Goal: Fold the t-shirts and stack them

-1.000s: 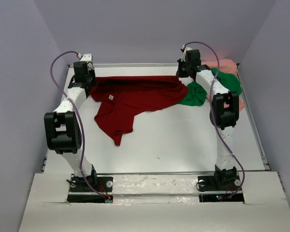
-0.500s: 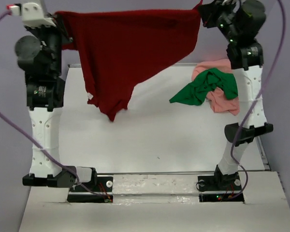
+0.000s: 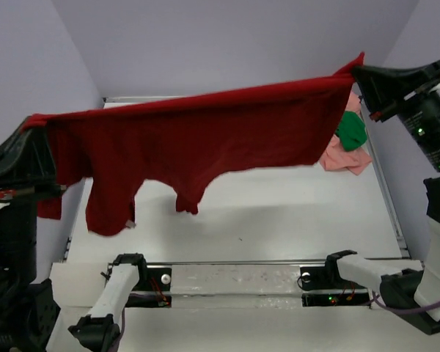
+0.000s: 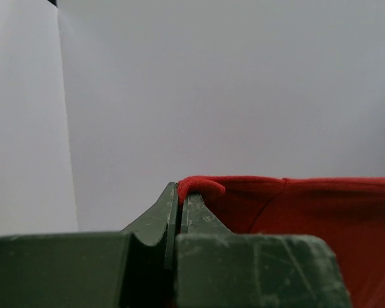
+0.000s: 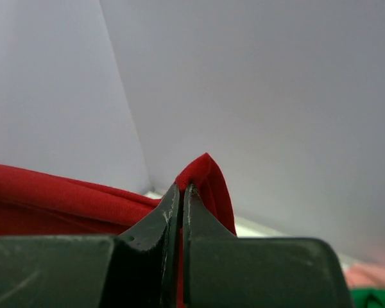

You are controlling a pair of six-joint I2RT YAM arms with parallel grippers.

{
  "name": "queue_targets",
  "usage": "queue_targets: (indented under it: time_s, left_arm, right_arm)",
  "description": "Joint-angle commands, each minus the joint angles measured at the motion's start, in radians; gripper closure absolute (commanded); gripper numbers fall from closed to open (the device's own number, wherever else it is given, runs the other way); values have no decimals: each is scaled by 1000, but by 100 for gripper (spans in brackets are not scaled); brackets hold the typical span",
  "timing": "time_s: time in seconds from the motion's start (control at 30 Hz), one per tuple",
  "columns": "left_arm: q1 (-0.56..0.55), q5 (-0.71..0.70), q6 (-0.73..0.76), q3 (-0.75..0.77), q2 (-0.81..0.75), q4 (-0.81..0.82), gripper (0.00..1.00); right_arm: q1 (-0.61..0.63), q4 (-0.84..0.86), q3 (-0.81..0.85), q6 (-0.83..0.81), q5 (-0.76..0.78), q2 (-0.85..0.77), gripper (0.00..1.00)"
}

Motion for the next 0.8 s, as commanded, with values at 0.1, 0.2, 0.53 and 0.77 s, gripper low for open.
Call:
queue_targets:
  time_s: [0.1, 0.2, 0.53, 0.77]
  left_arm:
    - [58, 148, 27, -450, 71, -205, 100]
    - [58, 145, 52, -591, 177, -111, 100]
    - [61, 20, 46, -261, 1071, 227, 100]
    - [52, -16, 67, -155, 1331, 354, 99]
  right_arm:
    - [-20, -85, -568, -15, 74, -160, 100]
    - [-20, -33, -700, -35, 85, -90, 100]
    - [-29, 178, 18, -86, 161, 1026, 100]
    - [-29, 201, 293, -133, 215, 1390, 100]
